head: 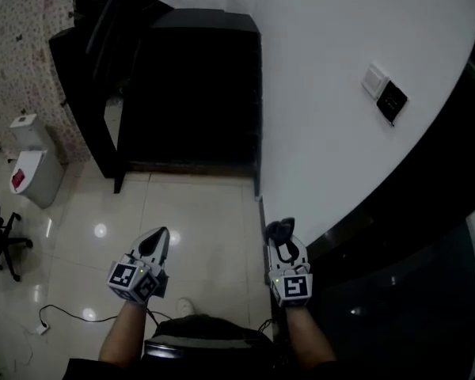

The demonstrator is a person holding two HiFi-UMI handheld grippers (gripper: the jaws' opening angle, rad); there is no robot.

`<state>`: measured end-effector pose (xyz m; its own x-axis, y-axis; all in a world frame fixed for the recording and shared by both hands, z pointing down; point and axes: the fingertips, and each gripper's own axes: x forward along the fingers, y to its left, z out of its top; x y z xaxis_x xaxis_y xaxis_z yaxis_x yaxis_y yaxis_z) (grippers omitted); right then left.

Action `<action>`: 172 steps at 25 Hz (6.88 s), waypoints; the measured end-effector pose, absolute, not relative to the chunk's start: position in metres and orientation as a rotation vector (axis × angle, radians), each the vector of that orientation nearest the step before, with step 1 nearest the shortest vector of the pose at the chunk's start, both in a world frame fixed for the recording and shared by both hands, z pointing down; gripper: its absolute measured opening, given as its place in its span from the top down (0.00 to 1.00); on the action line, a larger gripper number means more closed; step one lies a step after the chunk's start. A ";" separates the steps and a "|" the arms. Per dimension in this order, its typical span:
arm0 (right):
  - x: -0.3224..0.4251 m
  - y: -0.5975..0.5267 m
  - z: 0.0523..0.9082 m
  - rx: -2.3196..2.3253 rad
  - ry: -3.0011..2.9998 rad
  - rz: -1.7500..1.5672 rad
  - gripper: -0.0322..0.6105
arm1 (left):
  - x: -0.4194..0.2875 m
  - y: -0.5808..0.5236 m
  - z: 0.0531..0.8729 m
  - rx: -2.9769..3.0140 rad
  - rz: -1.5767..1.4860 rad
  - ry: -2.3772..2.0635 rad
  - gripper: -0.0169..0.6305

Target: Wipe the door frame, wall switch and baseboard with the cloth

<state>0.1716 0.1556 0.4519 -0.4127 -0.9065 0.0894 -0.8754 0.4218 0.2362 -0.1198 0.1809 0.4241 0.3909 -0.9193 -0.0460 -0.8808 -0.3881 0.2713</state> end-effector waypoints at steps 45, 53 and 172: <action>0.224 -0.192 0.399 2.456 -1.324 -0.225 0.81 | 0.050 -0.436 0.370 2.977 -0.343 -0.249 0.97; 0.217 -0.137 0.386 2.509 -0.998 -0.194 0.81 | 0.138 -0.381 0.371 2.962 -0.257 0.264 0.97; 0.384 -0.104 0.108 1.719 -0.094 -0.275 0.80 | 0.165 -0.337 0.364 3.036 -0.013 0.435 0.97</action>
<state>0.3836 -0.1037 0.1083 0.9675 -0.2174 -0.1290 0.0930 -0.1687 0.9813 0.1650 -0.3371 0.3640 0.9597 0.2802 -0.0188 0.2809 -0.9570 0.0725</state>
